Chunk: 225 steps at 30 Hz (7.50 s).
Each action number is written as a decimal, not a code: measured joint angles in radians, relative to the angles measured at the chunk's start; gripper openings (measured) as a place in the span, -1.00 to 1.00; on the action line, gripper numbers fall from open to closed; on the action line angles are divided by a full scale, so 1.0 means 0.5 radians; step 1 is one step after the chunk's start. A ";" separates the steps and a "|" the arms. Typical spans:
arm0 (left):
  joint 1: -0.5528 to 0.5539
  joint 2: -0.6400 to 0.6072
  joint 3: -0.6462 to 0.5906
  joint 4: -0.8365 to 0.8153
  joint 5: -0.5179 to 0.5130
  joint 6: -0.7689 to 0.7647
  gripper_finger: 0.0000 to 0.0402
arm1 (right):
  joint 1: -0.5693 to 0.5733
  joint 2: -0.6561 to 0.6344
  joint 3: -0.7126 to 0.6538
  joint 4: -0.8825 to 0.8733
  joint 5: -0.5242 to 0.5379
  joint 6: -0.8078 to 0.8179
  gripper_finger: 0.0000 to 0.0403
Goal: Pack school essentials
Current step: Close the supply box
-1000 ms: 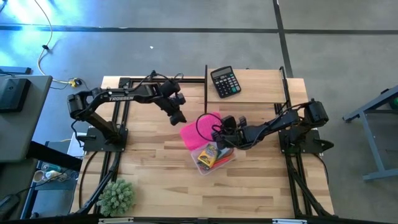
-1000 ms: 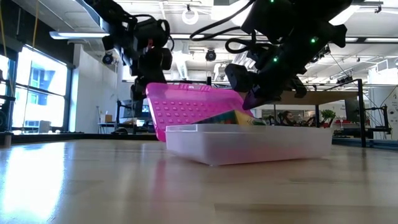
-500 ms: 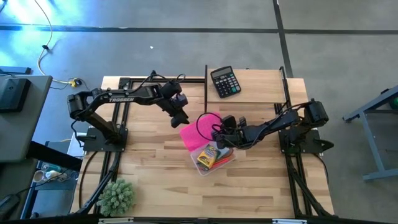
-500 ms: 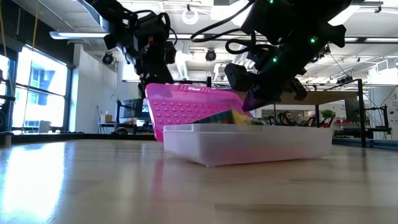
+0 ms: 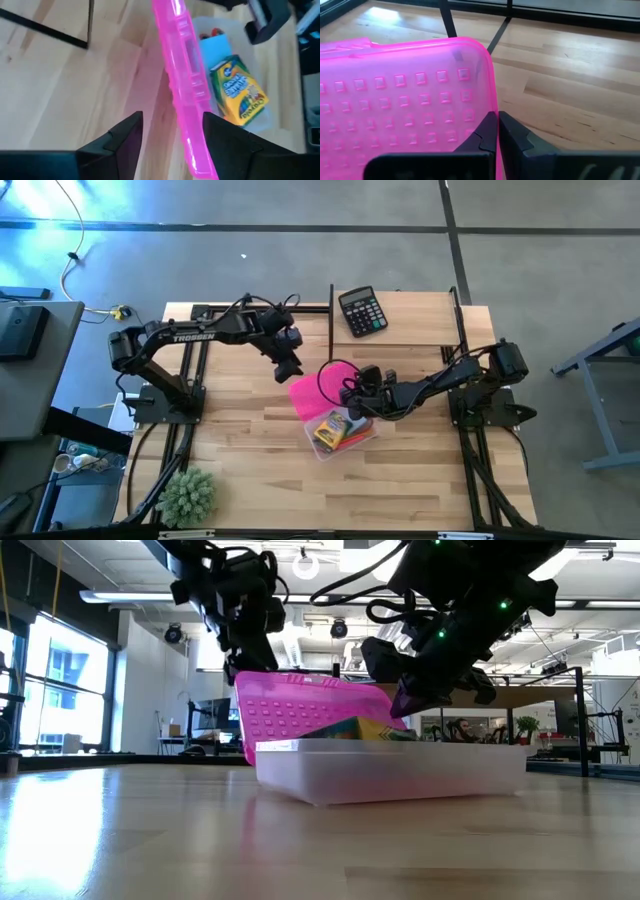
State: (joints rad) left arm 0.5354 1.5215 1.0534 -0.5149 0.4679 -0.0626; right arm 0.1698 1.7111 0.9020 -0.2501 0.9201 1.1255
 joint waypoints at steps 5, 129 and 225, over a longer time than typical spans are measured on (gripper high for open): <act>-0.157 0.000 0.000 -0.013 -0.354 0.199 -0.04 | -0.023 0.000 0.000 0.000 -0.006 0.000 -1.00; -1.054 0.235 0.372 -0.431 -2.168 0.703 -0.93 | -0.471 -0.728 0.000 -0.105 -1.169 -1.534 -0.60; -1.152 0.235 0.372 -0.277 -2.380 0.535 -0.99 | -0.860 -0.884 0.000 -0.095 -2.176 -1.827 -0.60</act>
State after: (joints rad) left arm -0.0406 1.6390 1.2396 -0.6537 -0.7219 0.2049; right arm -0.2600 1.2690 0.9020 -0.2975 -0.1679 0.2121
